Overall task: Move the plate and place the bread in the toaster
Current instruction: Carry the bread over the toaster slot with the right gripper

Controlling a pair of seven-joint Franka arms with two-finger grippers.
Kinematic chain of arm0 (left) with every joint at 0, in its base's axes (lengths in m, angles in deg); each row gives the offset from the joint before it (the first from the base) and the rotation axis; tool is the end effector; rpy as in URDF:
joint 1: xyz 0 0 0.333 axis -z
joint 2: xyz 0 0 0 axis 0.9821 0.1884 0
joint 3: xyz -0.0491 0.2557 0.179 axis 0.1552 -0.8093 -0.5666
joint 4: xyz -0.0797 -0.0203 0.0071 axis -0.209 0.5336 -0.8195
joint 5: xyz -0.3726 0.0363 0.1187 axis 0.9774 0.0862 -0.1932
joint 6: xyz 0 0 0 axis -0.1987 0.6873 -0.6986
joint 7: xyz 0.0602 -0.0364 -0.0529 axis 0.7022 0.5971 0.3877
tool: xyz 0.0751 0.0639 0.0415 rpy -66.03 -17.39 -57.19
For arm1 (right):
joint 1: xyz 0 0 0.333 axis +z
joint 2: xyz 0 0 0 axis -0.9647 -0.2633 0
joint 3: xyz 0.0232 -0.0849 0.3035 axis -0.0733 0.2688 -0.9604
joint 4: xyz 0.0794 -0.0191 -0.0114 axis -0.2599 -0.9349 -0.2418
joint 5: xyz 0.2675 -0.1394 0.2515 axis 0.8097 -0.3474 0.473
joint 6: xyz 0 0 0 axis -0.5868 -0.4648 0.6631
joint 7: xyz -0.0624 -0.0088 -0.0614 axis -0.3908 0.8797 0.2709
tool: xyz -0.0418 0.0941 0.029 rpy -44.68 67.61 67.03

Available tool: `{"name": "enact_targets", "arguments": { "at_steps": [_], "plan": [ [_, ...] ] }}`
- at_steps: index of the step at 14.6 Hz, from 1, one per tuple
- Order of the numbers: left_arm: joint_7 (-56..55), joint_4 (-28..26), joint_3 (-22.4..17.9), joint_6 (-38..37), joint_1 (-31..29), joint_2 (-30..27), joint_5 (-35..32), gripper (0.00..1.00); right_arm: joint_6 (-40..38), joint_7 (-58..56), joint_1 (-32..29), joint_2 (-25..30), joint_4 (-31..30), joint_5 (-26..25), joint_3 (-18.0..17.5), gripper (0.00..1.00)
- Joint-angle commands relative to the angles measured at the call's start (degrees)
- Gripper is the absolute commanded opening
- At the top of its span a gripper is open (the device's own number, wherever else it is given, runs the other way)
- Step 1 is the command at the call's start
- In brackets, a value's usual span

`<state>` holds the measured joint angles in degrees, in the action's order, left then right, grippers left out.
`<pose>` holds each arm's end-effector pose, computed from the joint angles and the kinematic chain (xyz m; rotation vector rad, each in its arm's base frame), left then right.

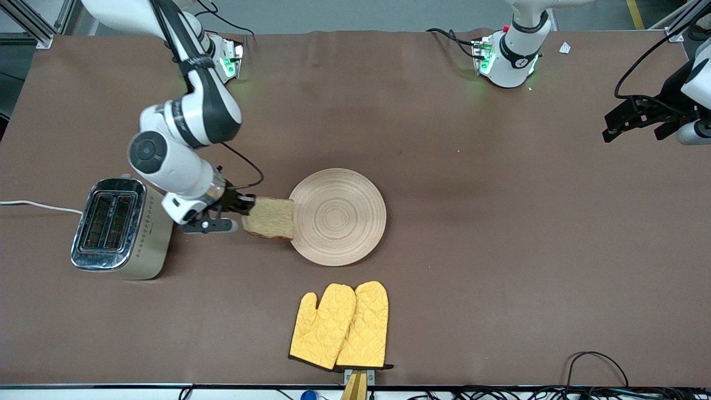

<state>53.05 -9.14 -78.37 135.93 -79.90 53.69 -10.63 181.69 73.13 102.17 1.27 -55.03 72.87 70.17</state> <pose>0.5385 -0.0479 0.6531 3.1316 0.0464 0.0296 0.5826 0.1958 0.3734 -3.0725 -0.0014 0.0563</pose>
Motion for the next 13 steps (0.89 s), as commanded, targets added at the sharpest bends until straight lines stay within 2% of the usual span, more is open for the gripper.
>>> {"name": "enact_targets", "arguments": {
  "at_steps": [1, 4, 7, 13],
  "plan": [
    [0.9, -0.4, -0.2, -0.4, 0.1, -0.8, -0.7, 1.00, -9.9, 3.3, -0.3, 4.6, 1.8, -9.0, 3.3, 0.00],
    [0.8, -0.3, -0.2, -0.4, 0.0, -0.8, -0.7, 1.00, -12.7, 3.3, -0.3, 8.8, 1.7, -16.3, 8.1, 0.00],
    [0.9, -0.3, -0.2, -0.4, 0.0, -0.8, -0.6, 1.00, -16.3, 3.5, -1.3, 12.1, 1.6, -25.2, 11.1, 0.00],
    [0.8, 0.0, -0.2, -0.4, 0.0, -0.7, -0.7, 1.00, -17.4, 3.5, -5.7, 13.2, 1.5, -34.6, 12.1, 0.00]
  ]
}}
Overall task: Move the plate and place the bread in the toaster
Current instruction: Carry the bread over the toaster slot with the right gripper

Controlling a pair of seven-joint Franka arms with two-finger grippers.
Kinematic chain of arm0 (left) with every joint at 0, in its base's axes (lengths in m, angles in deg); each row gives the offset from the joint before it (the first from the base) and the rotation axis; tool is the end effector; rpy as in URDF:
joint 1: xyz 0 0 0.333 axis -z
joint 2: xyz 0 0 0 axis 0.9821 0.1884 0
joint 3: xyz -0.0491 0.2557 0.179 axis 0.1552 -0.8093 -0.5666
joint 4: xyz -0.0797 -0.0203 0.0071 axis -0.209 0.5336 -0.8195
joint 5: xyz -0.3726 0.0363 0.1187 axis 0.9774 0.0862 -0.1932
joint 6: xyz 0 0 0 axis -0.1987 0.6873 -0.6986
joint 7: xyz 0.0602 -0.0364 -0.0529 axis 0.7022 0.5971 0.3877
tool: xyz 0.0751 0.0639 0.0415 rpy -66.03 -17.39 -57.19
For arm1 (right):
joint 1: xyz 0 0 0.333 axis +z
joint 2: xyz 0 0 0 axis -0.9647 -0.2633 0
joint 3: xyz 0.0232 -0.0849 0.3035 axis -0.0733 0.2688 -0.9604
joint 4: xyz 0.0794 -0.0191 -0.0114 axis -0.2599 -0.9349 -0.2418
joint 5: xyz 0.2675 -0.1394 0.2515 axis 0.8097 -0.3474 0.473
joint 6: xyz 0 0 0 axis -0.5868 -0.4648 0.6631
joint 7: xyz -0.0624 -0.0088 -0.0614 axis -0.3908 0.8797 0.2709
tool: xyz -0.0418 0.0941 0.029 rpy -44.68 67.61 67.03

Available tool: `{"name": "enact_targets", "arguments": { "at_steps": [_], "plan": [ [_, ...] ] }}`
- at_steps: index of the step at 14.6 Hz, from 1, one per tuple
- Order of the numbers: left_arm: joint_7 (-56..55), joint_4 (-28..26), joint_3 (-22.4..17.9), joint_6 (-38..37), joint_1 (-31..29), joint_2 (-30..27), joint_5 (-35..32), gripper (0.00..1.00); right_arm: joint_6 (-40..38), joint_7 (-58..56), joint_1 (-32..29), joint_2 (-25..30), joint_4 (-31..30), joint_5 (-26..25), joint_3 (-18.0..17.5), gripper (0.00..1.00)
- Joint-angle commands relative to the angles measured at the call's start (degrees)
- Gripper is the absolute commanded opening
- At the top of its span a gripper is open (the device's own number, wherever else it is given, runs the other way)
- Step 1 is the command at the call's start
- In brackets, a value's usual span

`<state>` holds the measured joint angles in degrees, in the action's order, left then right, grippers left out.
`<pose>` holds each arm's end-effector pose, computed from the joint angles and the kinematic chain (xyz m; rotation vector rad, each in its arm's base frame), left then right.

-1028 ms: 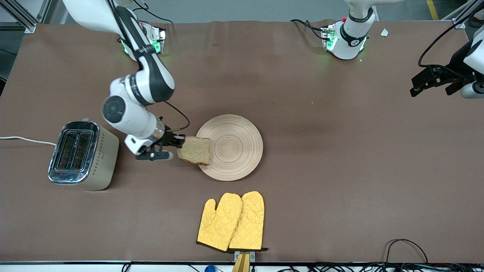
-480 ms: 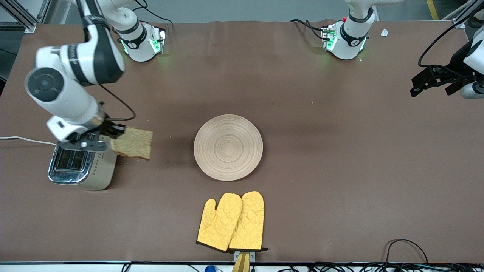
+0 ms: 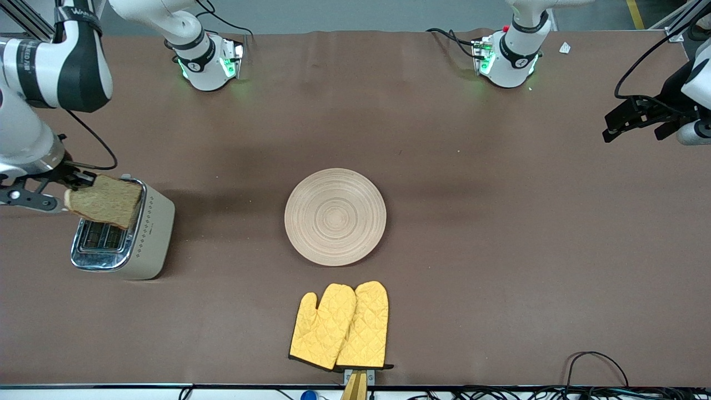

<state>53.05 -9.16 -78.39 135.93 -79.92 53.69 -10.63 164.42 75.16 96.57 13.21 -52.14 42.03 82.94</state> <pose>0.5385 -0.0475 0.6529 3.1316 0.0475 0.0290 0.5711 -0.0371 0.5024 2.7250 -0.2411 -0.0133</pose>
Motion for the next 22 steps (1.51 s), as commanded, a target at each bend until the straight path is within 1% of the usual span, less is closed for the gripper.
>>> {"name": "enact_targets", "arguments": {
  "at_steps": [1, 5, 9, 12, 22],
  "plan": [
    [0.8, 0.5, -0.2, -0.4, 0.0, -0.5, -0.7, 1.00, 0.0, 1.8, -0.1, 1.0, -1.4, -4.6, -0.7, 0.00],
    [0.9, 0.5, -0.2, -0.4, 0.0, -0.5, -0.8, 1.00, 0.7, 3.6, 0.1, 0.7, -1.0, -8.7, -0.9, 0.00],
    [0.9, 0.5, -0.2, -0.4, 0.0, -0.5, -0.8, 1.00, 2.2, 3.6, 0.1, -0.3, -1.0, -9.4, -0.9, 0.00],
    [0.9, 0.6, -0.2, -0.4, 0.0, -0.5, -0.8, 1.00, 2.9, 3.6, 0.4, -2.2, -1.1, -10.2, -1.0, 0.00],
    [0.9, 0.7, -0.2, -0.4, 0.0, -0.5, -0.8, 1.00, 5.6, 3.7, 0.6, -5.5, -1.3, -10.2, -1.1, 0.00]
  ]
}}
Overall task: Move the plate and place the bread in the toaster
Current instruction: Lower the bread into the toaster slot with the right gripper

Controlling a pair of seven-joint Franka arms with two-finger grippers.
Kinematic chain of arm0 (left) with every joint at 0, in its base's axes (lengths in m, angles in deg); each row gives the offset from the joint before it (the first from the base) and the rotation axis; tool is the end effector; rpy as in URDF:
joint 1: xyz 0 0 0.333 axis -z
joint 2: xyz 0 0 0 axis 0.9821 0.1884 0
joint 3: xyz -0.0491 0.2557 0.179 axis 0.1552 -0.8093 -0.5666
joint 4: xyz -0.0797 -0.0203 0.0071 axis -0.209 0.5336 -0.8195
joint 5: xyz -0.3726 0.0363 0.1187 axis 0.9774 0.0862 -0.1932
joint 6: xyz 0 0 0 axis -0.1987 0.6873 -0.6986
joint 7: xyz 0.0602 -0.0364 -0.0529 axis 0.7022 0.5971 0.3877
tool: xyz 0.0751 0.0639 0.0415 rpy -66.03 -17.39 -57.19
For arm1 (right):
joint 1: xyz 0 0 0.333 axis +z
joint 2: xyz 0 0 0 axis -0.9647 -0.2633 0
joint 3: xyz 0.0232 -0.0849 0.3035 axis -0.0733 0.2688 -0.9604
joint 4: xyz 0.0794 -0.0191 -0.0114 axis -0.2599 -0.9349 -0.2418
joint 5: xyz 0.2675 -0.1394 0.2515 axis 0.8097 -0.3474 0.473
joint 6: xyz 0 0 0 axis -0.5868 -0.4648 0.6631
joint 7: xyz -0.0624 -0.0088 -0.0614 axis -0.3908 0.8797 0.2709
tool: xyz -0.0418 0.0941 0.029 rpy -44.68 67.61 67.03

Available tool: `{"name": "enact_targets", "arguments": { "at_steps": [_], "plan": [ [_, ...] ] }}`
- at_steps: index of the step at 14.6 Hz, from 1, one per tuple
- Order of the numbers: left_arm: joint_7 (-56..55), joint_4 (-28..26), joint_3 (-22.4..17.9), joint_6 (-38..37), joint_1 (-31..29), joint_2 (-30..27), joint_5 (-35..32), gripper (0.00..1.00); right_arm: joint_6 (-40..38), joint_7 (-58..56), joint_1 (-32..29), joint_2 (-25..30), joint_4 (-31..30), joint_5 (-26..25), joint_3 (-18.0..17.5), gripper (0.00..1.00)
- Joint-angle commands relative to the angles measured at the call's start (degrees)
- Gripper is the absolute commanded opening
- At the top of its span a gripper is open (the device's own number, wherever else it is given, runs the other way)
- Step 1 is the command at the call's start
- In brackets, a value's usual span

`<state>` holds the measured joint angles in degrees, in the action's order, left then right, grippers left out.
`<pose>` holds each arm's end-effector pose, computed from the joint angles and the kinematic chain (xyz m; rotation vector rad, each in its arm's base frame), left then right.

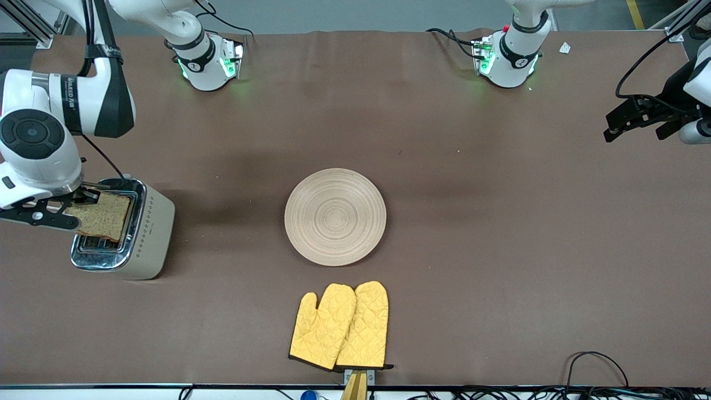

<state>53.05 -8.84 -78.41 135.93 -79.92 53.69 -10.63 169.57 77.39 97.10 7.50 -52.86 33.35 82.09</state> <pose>0.5385 -0.0473 0.6555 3.1310 0.0480 0.0377 0.5950 -0.0234 0.4547 2.5677 -0.1195 0.0150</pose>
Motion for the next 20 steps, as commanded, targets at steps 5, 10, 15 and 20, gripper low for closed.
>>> {"name": "enact_targets", "arguments": {
  "at_steps": [5, 10, 15, 20],
  "plan": [
    [0.9, 0.4, -0.1, -0.4, 0.0, -0.5, -0.8, 1.00, 0.4, 1.8, 0.1, -0.8, -0.8, -1.0, -0.3, 0.00],
    [0.9, 0.4, -0.2, -0.5, 0.0, -0.5, -0.8, 1.00, 1.2, 1.9, 1.4, -2.4, -1.1, 0.3, -0.5, 0.00],
    [0.9, 0.4, -0.2, -0.6, 0.0, -0.5, -0.9, 1.00, 4.5, 1.9, 0.9, -6.1, -1.1, 5.1, -0.5, 0.00],
    [3.5, 0.4, -0.1, -0.7, -1.9, -0.6, -0.8, 1.00, 6.5, 1.7, 1.1, -8.8, -0.1, 9.4, -0.5, 0.67]
  ]
}}
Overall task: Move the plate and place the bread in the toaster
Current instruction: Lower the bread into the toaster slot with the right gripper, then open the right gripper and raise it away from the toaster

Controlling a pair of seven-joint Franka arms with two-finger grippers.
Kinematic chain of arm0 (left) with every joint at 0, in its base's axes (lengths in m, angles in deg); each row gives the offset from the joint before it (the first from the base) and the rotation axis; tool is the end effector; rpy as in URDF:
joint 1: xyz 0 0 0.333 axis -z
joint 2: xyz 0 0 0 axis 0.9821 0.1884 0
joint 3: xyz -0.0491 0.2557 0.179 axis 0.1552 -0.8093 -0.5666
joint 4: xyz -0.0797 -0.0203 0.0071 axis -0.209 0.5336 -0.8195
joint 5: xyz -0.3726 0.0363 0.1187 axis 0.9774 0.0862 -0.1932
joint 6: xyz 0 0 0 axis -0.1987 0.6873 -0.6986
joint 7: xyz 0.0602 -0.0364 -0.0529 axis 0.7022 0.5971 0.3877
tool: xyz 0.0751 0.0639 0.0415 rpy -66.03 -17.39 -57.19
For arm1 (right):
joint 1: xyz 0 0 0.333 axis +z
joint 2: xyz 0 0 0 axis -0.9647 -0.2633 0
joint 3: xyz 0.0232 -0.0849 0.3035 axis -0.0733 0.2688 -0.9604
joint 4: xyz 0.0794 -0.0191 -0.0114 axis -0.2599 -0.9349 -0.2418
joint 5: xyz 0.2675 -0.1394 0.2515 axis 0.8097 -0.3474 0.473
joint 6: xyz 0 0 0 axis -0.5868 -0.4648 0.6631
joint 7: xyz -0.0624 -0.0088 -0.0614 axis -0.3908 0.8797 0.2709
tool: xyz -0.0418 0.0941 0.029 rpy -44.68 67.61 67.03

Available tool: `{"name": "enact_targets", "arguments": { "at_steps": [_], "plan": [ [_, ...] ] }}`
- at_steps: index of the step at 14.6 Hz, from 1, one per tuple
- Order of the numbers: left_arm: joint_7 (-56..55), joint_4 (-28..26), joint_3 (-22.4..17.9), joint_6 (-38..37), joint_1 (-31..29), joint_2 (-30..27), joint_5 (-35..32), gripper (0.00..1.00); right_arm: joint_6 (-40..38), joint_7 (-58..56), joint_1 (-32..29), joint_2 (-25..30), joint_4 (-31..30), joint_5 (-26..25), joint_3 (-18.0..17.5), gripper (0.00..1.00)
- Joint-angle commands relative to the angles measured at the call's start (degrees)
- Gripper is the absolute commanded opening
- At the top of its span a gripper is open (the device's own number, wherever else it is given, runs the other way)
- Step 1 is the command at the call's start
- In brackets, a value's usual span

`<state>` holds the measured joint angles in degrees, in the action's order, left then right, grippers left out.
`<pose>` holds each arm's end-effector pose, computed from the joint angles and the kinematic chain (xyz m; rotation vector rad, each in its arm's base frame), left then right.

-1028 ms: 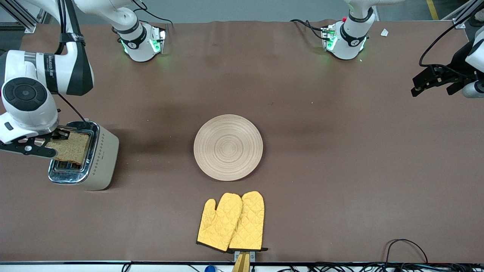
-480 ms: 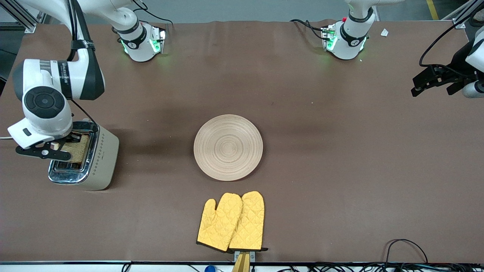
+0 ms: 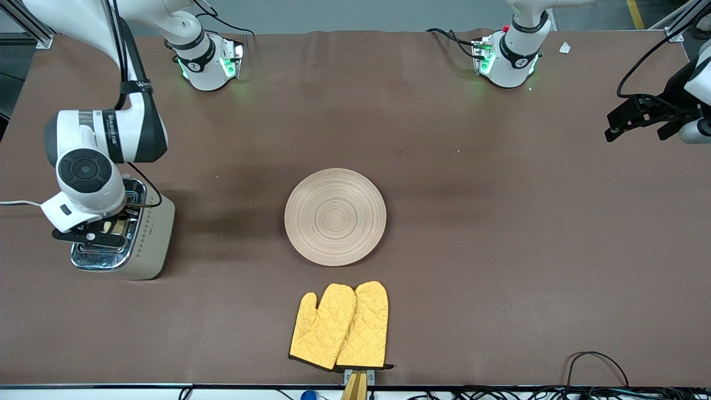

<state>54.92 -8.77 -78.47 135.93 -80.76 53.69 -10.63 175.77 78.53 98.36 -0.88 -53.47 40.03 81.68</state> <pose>0.5392 -0.0388 0.6561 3.1317 0.0214 0.0400 0.6133 0.0117 0.3710 2.6397 -0.0927 -0.0426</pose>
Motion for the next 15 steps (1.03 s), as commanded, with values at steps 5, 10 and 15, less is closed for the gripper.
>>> {"name": "enact_targets", "arguments": {
  "at_steps": [5, 10, 15],
  "plan": [
    [1.7, 0.3, 0.4, -1.0, -0.9, -0.7, -0.8, 1.00, -5.9, -1.0, -0.6, 1.3, 7.5, 17.9, 0.0, 1.00],
    [1.6, -0.1, 2.1, -2.8, -0.8, -1.2, -1.0, 1.00, -24.9, -5.5, -1.0, 4.9, 24.3, 27.1, 0.4, 1.00],
    [1.8, -0.2, 3.4, -2.6, -0.6, -1.9, -1.1, 1.00, -29.8, -9.5, -4.5, 12.3, 24.4, 27.5, 0.5, 1.00]
  ]
}}
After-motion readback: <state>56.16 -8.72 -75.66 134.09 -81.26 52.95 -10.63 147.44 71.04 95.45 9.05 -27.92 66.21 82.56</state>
